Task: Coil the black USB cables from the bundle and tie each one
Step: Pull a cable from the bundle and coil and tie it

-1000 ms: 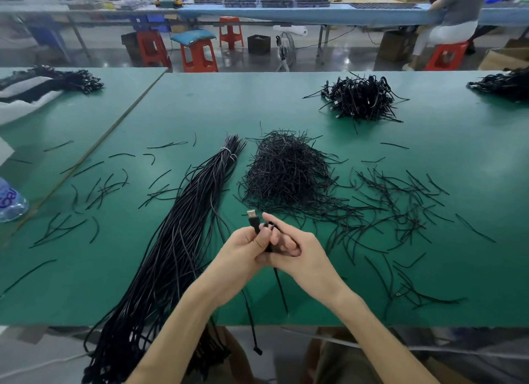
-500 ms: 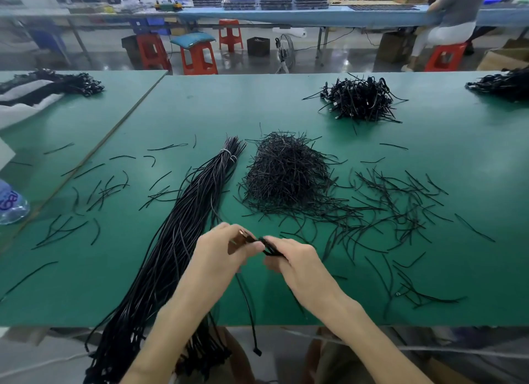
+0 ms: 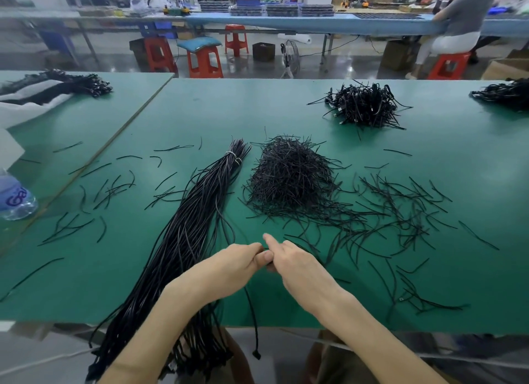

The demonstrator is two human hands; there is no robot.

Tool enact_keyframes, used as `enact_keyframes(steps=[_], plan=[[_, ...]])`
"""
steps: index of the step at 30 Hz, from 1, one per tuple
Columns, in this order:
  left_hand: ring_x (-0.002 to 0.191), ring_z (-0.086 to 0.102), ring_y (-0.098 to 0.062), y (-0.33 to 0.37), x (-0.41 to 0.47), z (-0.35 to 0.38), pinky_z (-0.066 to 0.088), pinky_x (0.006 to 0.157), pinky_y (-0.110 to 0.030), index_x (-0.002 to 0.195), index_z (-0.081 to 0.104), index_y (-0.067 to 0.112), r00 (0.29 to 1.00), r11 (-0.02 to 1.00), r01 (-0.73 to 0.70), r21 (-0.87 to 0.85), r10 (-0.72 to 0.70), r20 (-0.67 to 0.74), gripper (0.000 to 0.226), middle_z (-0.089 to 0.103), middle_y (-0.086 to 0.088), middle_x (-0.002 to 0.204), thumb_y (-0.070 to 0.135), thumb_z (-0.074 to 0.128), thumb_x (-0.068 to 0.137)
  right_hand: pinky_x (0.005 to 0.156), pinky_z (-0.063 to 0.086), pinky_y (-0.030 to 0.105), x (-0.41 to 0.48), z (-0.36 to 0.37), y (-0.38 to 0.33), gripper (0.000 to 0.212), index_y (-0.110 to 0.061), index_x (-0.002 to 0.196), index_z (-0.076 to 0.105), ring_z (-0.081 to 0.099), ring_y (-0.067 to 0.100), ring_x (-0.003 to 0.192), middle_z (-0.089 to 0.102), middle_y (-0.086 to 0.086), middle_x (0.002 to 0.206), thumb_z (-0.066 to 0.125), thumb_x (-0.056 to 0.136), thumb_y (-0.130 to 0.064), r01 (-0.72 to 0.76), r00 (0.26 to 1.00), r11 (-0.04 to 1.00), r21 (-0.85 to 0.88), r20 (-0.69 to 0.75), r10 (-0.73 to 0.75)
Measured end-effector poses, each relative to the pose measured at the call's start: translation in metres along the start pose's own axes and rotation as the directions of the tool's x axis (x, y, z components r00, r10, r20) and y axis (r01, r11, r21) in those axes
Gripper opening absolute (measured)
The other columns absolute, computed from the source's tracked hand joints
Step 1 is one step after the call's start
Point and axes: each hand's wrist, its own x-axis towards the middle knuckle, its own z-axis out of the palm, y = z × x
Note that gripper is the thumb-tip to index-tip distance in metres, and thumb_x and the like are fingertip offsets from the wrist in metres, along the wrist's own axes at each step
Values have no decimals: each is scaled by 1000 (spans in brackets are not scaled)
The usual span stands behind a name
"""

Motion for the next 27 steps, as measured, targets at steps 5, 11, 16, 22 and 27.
enact_keyframes(steps=[5,11,16,22,27], plan=[[89,62,-21,-5,-1,12,52,85,-44,108,55,22,999,1000,-9,-9,10,49,37,65,2,100,49,30,109,91,49,28,-7,5,3,58,-16,155,30,60,20,110,58,7,124,49,102,-1,-64,997,989,130,-23,67],[89,64,-25,-9,-2,20,52,82,-49,139,37,22,999,997,-43,60,43,17,38,66,-2,108,45,27,111,86,51,29,-5,6,1,68,-19,157,22,61,19,104,56,5,120,48,99,5,-37,999,988,152,26,34],[96,66,-25,-10,-4,21,53,85,-46,147,29,23,997,991,-76,107,75,15,46,65,-3,123,49,28,109,85,47,27,-2,7,-1,73,-19,161,10,60,22,109,55,9,124,41,100,6,-54,998,987,155,40,48],[94,63,-27,-12,-1,26,51,87,-47,115,51,16,997,980,-64,187,57,43,34,63,-3,108,41,28,111,88,43,23,-4,10,1,68,-18,160,20,54,18,112,53,4,129,42,99,7,-6,1000,990,139,15,4],[77,57,-26,-16,0,22,49,76,-46,99,41,19,990,967,-62,246,91,-110,27,52,2,91,39,28,111,101,45,34,-1,11,4,41,-9,144,41,50,20,118,54,4,128,50,105,-12,80,991,992,-97,-96,-89]])
